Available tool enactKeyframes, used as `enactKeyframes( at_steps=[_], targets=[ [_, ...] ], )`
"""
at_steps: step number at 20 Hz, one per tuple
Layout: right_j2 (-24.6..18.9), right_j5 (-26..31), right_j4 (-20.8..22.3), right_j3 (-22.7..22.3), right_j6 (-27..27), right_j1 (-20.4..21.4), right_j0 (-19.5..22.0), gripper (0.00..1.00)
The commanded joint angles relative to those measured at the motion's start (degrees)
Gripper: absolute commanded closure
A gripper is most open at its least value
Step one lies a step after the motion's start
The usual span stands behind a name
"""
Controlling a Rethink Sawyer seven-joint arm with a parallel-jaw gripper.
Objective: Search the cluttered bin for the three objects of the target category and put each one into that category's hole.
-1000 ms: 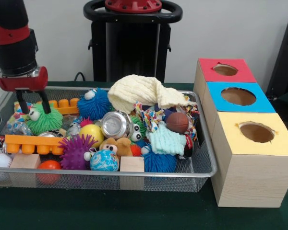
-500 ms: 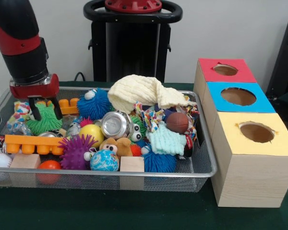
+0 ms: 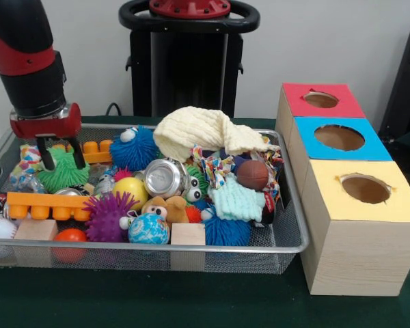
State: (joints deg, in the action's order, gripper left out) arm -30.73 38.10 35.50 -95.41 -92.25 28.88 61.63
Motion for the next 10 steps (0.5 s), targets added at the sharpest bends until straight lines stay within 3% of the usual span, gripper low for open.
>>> enactKeyframes(
  at_steps=[1, 10],
  targets=[
    [-2.4, 1.18, 2.66, 2.67, 9.12, 2.79, -0.95, 0.0],
    [-2.56, 0.17, 4.08, 4.73, 11.19, 0.34, -0.45, 0.0]
  ],
)
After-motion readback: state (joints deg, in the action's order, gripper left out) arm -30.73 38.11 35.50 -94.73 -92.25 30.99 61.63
